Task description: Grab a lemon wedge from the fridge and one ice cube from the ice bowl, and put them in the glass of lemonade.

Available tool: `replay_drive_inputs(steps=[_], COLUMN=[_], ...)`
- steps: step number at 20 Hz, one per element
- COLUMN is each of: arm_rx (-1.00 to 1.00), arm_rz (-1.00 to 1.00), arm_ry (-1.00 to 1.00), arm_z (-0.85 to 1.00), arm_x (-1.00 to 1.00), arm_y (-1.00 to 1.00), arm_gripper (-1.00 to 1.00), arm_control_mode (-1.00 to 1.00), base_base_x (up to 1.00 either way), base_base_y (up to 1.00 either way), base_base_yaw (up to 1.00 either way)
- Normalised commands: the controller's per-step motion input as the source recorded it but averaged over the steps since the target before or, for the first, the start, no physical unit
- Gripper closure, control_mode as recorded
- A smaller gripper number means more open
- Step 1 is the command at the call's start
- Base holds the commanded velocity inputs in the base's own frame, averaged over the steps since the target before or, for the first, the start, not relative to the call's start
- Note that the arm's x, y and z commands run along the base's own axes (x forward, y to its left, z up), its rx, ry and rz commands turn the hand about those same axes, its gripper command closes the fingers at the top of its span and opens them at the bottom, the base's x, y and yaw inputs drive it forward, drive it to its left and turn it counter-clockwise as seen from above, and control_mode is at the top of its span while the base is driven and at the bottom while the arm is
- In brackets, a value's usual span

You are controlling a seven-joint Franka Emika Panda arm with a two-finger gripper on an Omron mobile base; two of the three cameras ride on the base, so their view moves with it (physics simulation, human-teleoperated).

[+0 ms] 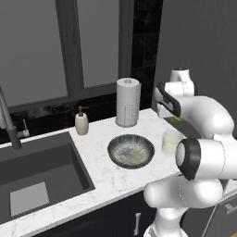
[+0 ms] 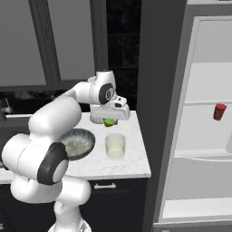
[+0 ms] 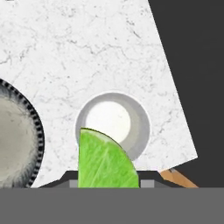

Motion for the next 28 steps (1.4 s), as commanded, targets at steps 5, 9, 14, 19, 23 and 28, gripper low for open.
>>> replay_drive_inputs(steps=[5,9,14,19,23,28], arm_rx=[0.0,0.0,0.0,0.02,0.02,0.0], arm_rz=[0.0,0.0,0.0,0.0,0.0,0.0], arm_ry=[0.0,0.0,-0.03,-0.11,-0.08,-0.01], arm_z=[0.0,-0.16,-0.56,-0.06,0.0,0.0], arm_x=[0.24,0.19,0.0,-0.09,-0.01,0.0], arm_y=[-0.03,0.0,-0.01,-0.18,-0.26,-0.02], arm_gripper=[1.0,1.0,1.0,1.0,1.0,1.0], arm_control_mode=[-1.0,-1.0,-1.0,-1.0,-1.0,-1.0], base_base_x=[0.0,0.0,0.0,0.0,0.0,0.0], base_base_y=[0.0,0.0,0.0,0.0,0.0,0.0], base_base_yaw=[0.0,0.0,0.0,0.0,0.0,0.0])
